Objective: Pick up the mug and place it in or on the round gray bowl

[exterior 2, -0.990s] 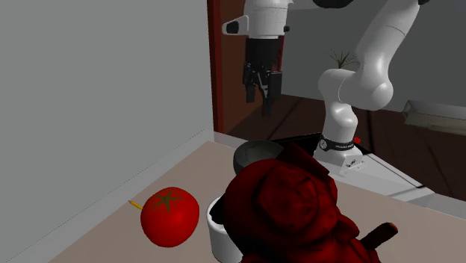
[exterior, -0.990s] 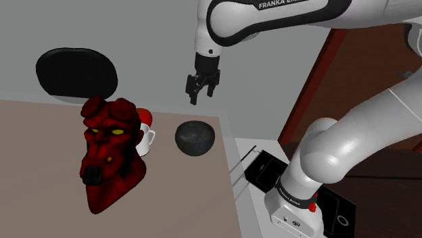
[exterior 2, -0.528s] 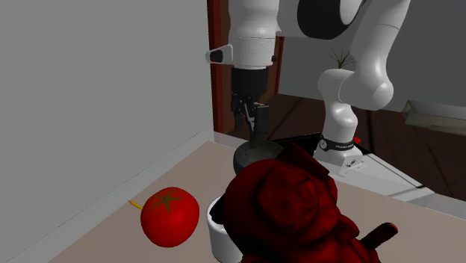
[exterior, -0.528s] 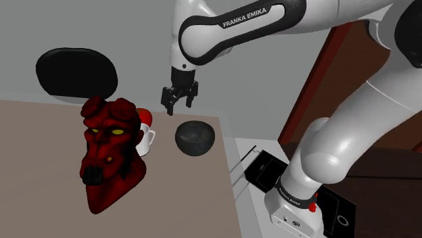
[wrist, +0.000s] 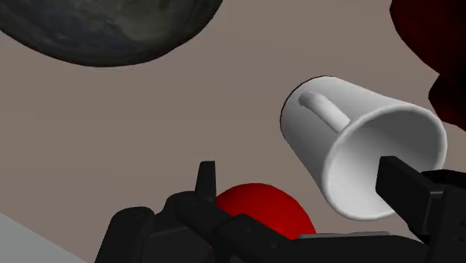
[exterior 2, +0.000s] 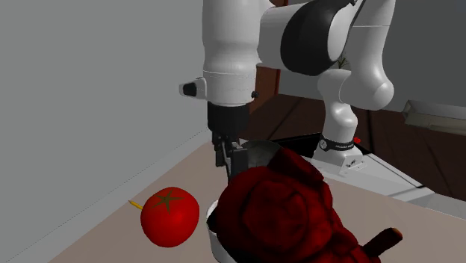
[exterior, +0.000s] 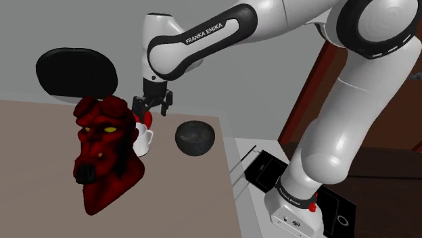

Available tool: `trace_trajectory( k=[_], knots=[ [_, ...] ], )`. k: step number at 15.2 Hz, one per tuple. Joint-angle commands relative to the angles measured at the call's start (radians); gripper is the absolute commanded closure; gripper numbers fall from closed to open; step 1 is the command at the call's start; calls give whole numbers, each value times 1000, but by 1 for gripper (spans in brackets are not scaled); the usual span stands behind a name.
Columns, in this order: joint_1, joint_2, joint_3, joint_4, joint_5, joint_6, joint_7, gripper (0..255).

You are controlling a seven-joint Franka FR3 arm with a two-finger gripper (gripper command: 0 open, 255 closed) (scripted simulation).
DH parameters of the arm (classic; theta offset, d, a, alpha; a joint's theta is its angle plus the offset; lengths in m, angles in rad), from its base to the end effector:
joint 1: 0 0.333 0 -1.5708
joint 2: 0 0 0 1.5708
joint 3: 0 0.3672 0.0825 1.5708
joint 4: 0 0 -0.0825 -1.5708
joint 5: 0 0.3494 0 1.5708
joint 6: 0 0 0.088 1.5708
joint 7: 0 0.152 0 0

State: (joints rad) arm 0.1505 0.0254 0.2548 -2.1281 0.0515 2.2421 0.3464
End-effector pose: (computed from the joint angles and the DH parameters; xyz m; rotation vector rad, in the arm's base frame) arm 0.4860 0.2114 0.4315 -3.0621 -0.0433 -0.1002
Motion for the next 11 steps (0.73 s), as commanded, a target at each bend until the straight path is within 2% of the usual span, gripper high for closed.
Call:
trace_trajectory(
  k=[1,9,11],
  knots=[
    [14,78,12,46,-16,26,29,0],
    [26,146,7,21,-37,118,44,0],
    [26,146,7,21,-37,118,44,0]
  ],
)
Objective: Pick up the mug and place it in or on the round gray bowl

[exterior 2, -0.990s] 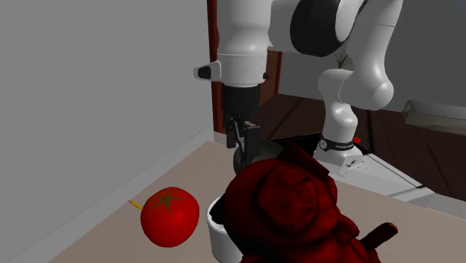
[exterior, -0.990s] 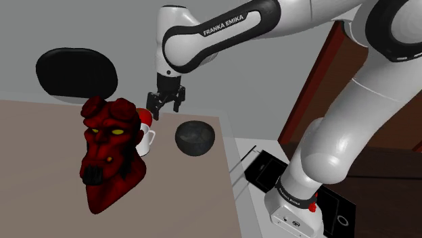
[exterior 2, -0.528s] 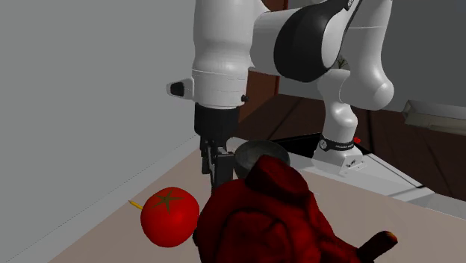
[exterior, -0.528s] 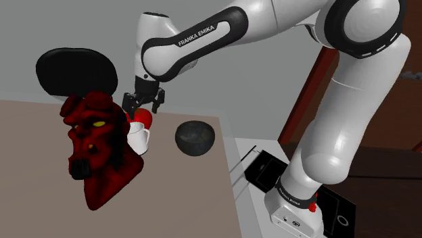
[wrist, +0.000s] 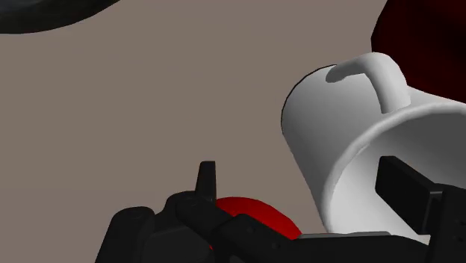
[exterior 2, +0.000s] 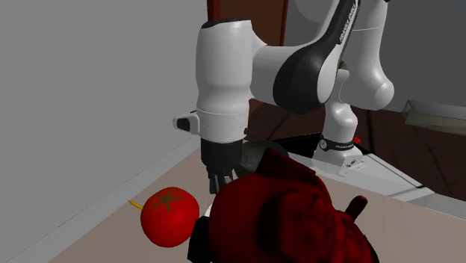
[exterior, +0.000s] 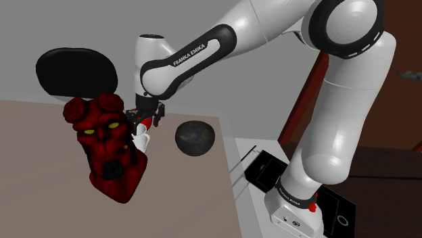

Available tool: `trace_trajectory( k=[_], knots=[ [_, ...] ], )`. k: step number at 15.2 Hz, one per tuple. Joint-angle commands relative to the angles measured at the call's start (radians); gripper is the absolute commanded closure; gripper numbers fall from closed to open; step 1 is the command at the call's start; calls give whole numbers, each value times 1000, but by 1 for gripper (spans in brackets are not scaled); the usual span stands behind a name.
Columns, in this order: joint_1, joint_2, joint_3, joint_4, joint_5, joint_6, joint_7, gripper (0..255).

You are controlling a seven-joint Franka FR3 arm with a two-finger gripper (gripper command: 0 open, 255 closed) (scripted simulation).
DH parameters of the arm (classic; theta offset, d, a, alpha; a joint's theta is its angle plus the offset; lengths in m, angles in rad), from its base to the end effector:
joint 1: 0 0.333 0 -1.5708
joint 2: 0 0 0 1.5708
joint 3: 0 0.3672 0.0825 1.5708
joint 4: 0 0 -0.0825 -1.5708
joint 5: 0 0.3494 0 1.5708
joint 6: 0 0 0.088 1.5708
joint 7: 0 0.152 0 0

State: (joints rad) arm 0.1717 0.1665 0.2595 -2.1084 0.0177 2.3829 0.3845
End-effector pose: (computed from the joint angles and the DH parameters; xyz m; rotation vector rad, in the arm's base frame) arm 0.5151 0.2335 0.3796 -3.0431 -0.0437 -0.1251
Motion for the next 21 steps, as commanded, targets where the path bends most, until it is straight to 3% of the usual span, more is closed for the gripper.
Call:
trace_trajectory(
  k=[1,6,7,16,21],
  knots=[
    [5,4,3,1,-3,-23,6,0],
    [5,4,2,1,-3,-23,6,0],
    [5,5,2,1,-2,-23,6,255],
    [5,4,2,1,-3,-23,6,255],
    [2,-33,4,27,9,-85,1,255]
  ],
)
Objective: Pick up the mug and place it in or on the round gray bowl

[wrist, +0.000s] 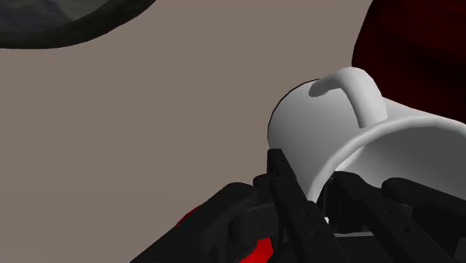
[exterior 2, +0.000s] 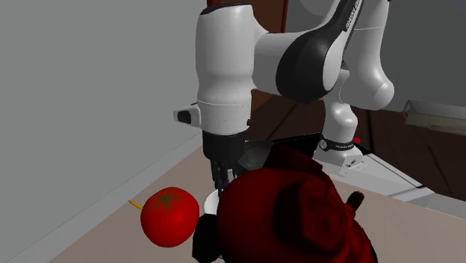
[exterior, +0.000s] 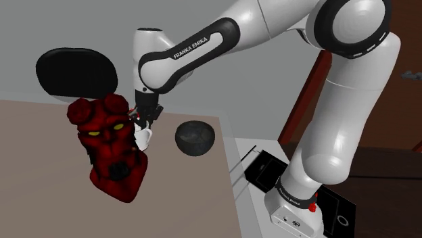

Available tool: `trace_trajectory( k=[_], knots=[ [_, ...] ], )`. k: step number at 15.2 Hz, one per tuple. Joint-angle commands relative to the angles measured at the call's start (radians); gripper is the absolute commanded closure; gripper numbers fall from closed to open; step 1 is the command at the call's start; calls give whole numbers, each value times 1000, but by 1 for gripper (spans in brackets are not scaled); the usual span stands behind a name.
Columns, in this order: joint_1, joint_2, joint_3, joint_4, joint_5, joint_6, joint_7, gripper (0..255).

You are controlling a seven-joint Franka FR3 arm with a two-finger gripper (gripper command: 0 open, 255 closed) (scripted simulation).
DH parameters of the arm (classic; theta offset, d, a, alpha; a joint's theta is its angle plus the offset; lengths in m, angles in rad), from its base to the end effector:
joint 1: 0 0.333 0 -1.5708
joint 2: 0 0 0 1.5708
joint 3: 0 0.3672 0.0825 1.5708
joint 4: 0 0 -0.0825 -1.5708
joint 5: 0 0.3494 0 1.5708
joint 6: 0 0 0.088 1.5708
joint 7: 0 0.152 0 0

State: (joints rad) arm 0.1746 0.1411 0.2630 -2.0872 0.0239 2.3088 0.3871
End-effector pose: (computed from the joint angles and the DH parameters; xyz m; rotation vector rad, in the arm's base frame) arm 0.5082 0.2351 0.3950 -3.0557 -0.0475 -0.0856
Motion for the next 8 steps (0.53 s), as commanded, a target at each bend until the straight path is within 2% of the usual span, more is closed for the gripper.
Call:
trace_trajectory(
  k=[1,8],
  knots=[
    [-1,-14,1,12,5,-23,-3,255],
    [-4,-56,2,59,16,-112,-8,255]
  ],
)
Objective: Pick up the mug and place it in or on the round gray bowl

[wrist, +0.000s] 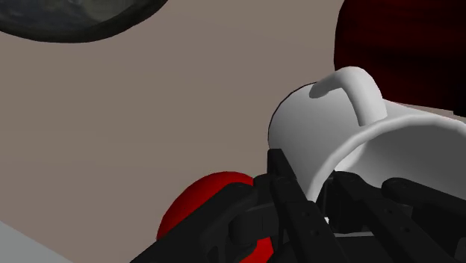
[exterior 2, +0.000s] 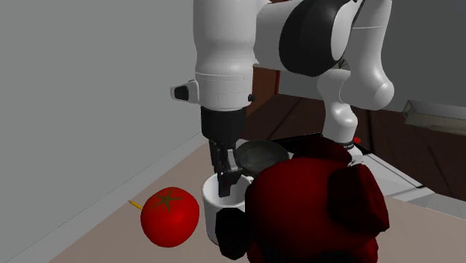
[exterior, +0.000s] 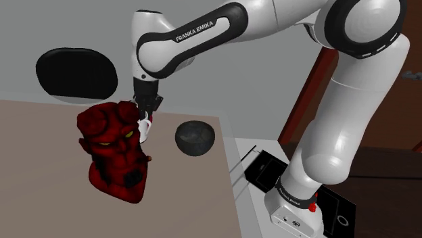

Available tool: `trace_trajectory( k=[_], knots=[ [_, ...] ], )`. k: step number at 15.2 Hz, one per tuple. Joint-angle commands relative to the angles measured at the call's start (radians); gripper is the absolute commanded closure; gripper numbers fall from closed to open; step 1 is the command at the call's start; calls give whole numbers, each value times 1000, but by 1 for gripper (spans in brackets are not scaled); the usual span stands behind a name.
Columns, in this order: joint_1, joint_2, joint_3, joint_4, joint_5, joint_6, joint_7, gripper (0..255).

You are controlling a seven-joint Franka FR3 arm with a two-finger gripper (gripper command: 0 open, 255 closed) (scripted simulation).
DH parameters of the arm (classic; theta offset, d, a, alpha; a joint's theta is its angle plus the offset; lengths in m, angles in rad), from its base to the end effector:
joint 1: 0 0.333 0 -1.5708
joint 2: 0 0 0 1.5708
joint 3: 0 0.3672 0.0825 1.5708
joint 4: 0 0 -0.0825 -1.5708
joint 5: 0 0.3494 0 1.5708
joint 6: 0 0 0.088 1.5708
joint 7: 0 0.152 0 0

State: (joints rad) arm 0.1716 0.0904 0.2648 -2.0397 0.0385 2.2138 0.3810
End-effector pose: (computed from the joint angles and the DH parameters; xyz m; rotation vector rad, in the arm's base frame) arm 0.5034 0.2345 0.4335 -3.0547 -0.0483 -0.0878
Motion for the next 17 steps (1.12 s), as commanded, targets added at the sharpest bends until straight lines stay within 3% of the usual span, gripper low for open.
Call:
trace_trajectory(
  k=[1,17],
  knots=[
    [-1,-11,0,19,3,-29,-2,255],
    [-4,-68,-2,171,15,-236,-2,255]
  ],
)
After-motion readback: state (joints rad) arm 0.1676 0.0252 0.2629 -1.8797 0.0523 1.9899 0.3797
